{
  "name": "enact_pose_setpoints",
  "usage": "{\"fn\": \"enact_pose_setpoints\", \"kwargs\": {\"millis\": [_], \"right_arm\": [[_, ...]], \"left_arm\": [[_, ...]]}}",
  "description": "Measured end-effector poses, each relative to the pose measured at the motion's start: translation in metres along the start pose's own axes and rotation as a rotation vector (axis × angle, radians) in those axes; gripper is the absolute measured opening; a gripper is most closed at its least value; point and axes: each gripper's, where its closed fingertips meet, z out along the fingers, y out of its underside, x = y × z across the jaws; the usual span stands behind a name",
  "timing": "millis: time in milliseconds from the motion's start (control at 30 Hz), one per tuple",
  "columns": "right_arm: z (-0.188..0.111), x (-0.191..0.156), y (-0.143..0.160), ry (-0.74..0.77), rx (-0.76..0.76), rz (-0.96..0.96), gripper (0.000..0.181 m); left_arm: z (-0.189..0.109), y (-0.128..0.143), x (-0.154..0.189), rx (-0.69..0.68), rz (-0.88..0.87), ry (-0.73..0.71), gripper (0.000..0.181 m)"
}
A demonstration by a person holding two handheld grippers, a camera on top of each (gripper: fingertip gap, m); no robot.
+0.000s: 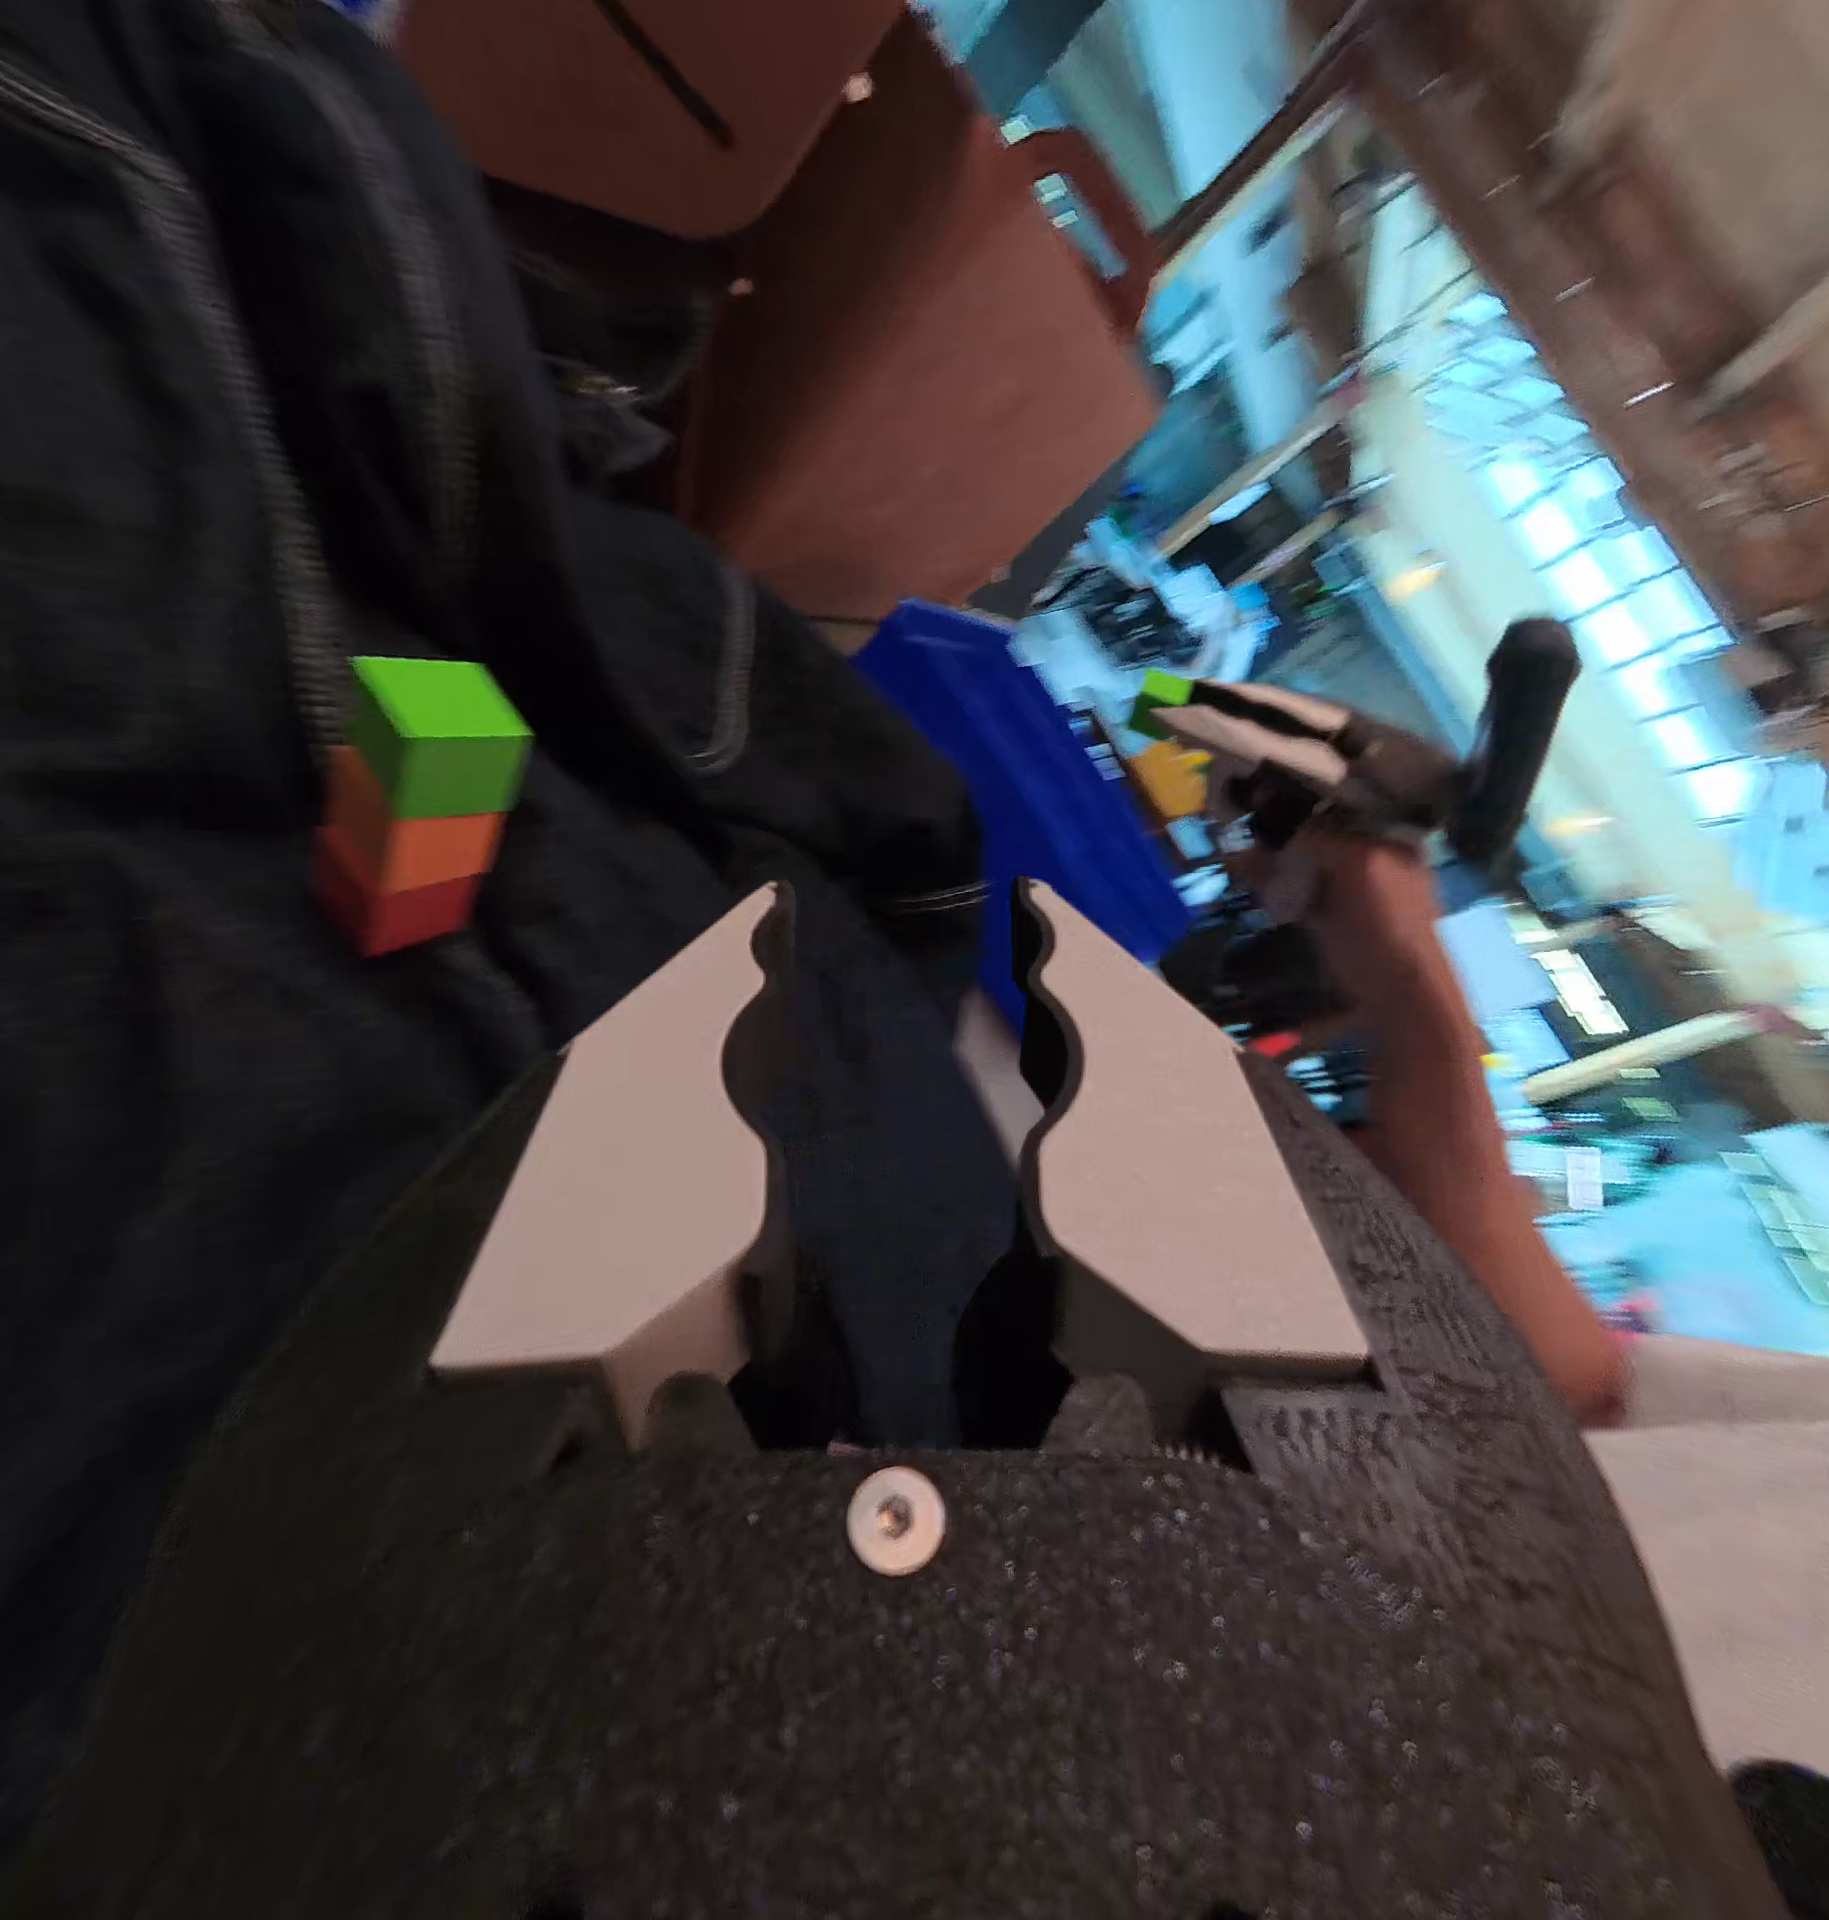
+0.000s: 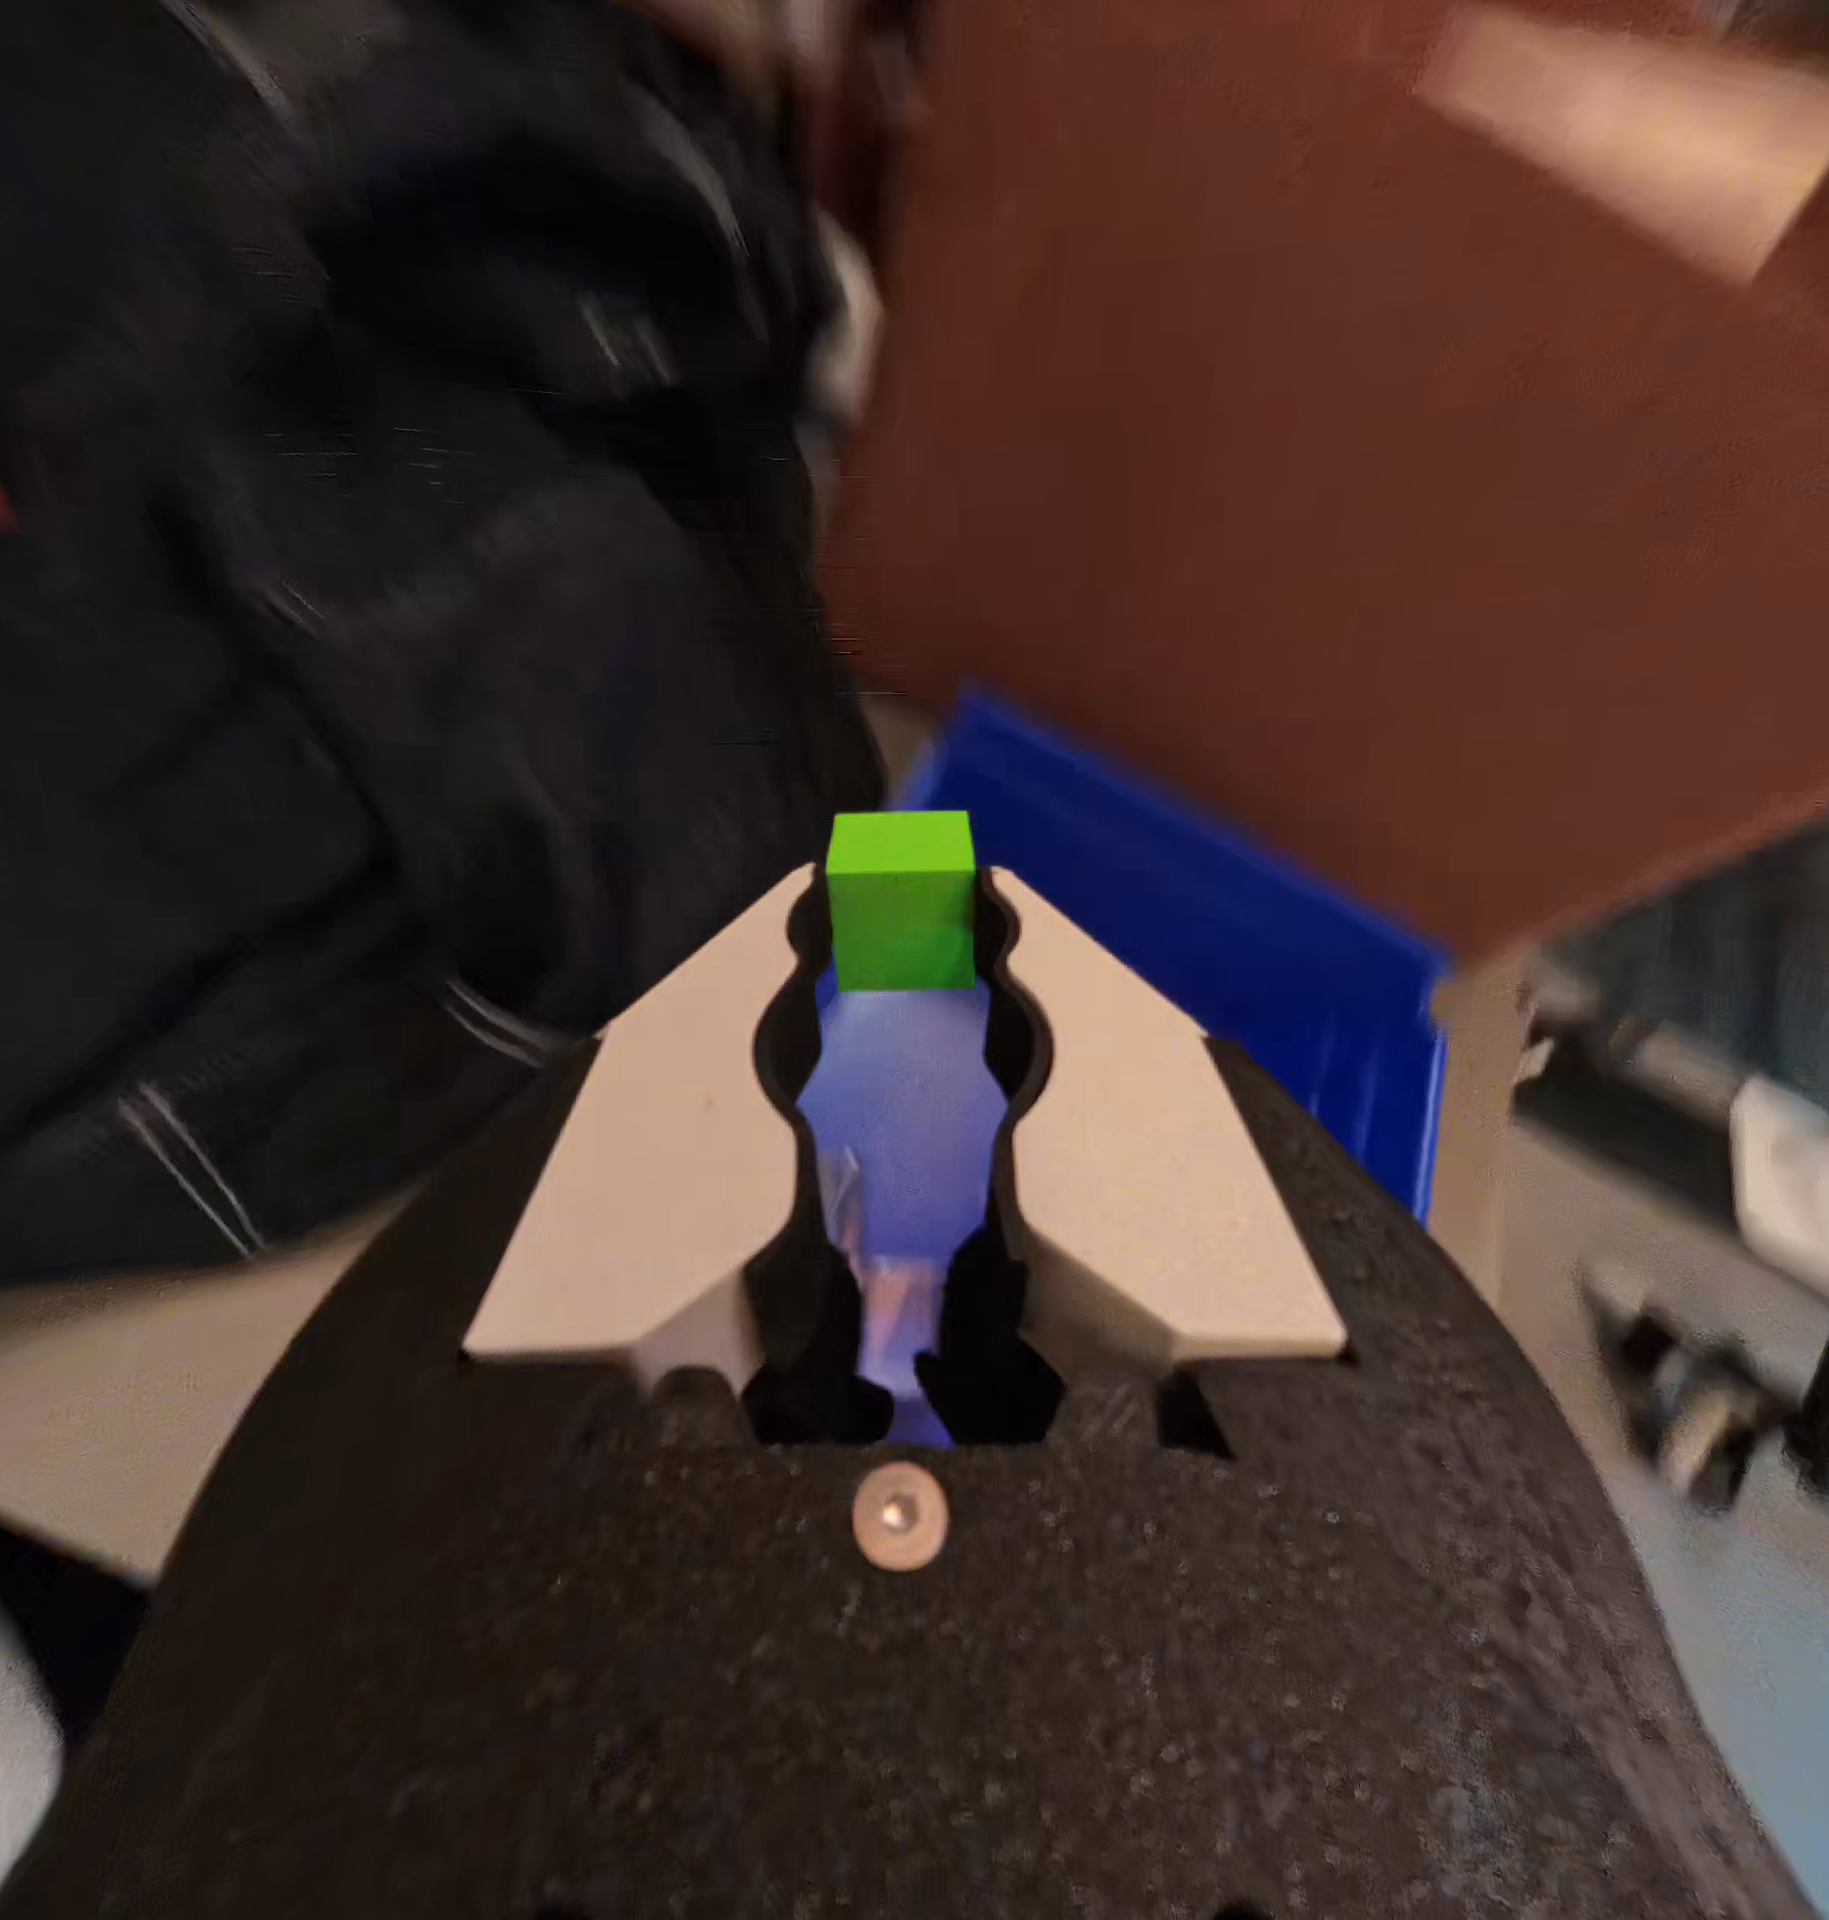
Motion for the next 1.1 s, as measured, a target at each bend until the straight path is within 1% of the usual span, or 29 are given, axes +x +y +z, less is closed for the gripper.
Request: {"fn": "enact_pose_setpoints", "kwargs": {"millis": [67, 100, 133, 167, 233, 267, 300, 333, 400, 433, 500, 567, 633, 700, 733, 833, 867, 900, 933, 967, 1033, 1067, 1100], "right_arm": [[0.032, 0.035, 0.054, -0.094, -0.269, 0.111, 0.026], [0.05, 0.047, 0.076, -0.125, -0.387, 0.177, 0.027], [0.066, 0.05, 0.094, -0.173, -0.48, 0.218, 0.027], [0.081, 0.053, 0.106, -0.203, -0.542, 0.226, 0.027], [0.105, 0.053, 0.128, -0.234, -0.685, 0.184, 0.027], [0.112, 0.051, 0.138, -0.242, -0.757, 0.139, 0.027], [0.117, 0.052, 0.146, -0.242, -0.821, 0.084, 0.026], [0.12, 0.054, 0.154, -0.227, -0.883, 0.028, 0.027], [0.123, 0.056, 0.157, -0.221, -0.923, -0.038, 0.032], [0.124, 0.057, 0.156, -0.219, -0.921, -0.056, 0.035], [0.123, 0.063, 0.152, -0.192, -0.885, -0.086, 0.041], [0.109, 0.067, 0.142, -0.161, -0.819, -0.055, 0.053], [0.09, 0.064, 0.121, -0.136, -0.68, 0.035, 0.064], [0.064, 0.047, 0.092, -0.151, -0.49, 0.139, 0.066], [0.049, 0.034, 0.075, -0.17, -0.369, 0.188, 0.066], [0.0, -0.02, 0.019, -0.253, 0.076, 0.289, 0.058], [-0.016, -0.036, 0.004, -0.259, 0.213, 0.318, 0.058], [-0.028, -0.052, -0.005, -0.266, 0.297, 0.342, 0.058], [-0.034, -0.069, -0.007, -0.284, 0.321, 0.358, 0.058], [-0.036, -0.088, -0.007, -0.307, 0.313, 0.363, 0.058], [-0.035, -0.126, -0.008, -0.367, 0.312, 0.313, 0.057], [-0.034, -0.141, -0.01, -0.381, 0.313, 0.287, 0.057], [-0.032, -0.155, -0.014, -0.401, 0.313, 0.262, 0.058]], "left_arm": [[0.001, 0.004, -0.025, -0.034, 0.089, -0.161, 0.043], [0.002, 0.006, -0.04, -0.054, 0.126, -0.254, 0.043], [0.003, 0.006, -0.052, -0.063, 0.158, -0.338, 0.044], [0.004, 0.005, -0.061, -0.064, 0.182, -0.413, 0.046], [0.008, 0.005, -0.076, -0.078, 0.201, -0.538, 0.056], [0.011, 0.005, -0.082, -0.086, 0.192, -0.597, 0.063], [0.014, 0.006, -0.086, -0.087, 0.181, -0.644, 0.064], [0.017, 0.006, -0.088, -0.084, 0.175, -0.677, 0.07], [0.024, 0.007, -0.091, -0.078, 0.172, -0.733, 0.082], [0.026, 0.007, -0.093, -0.073, 0.175, -0.759, 0.083], [0.031, 0.007, -0.095, -0.071, 0.184, -0.787, 0.083], [0.035, 0.008, -0.097, -0.072, 0.186, -0.787, 0.083], [0.036, 0.008, -0.102, -0.066, 0.178, -0.79, 0.083], [0.039, 0.007, -0.104, -0.066, 0.172, -0.767, 0.083], [0.04, 0.005, -0.105, -0.064, 0.172, -0.762, 0.083], [0.045, -0.004, -0.11, -0.057, 0.191, -0.758, 0.082], [0.048, -0.007, -0.111, -0.056, 0.196, -0.75, 0.081], [0.051, -0.009, -0.112, -0.057, 0.199, -0.741, 0.081], [0.054, -0.011, -0.113, -0.062, 0.203, -0.738, 0.078], [0.057, -0.011, -0.116, -0.076, 0.205, -0.734, 0.07], [0.063, -0.006, -0.12, -0.135, 0.196, -0.713, 0.041], [0.064, -0.004, -0.121, -0.153, 0.19, -0.704, 0.035], [0.064, -0.005, -0.119, -0.157, 0.193, -0.694, 0.033]]}}
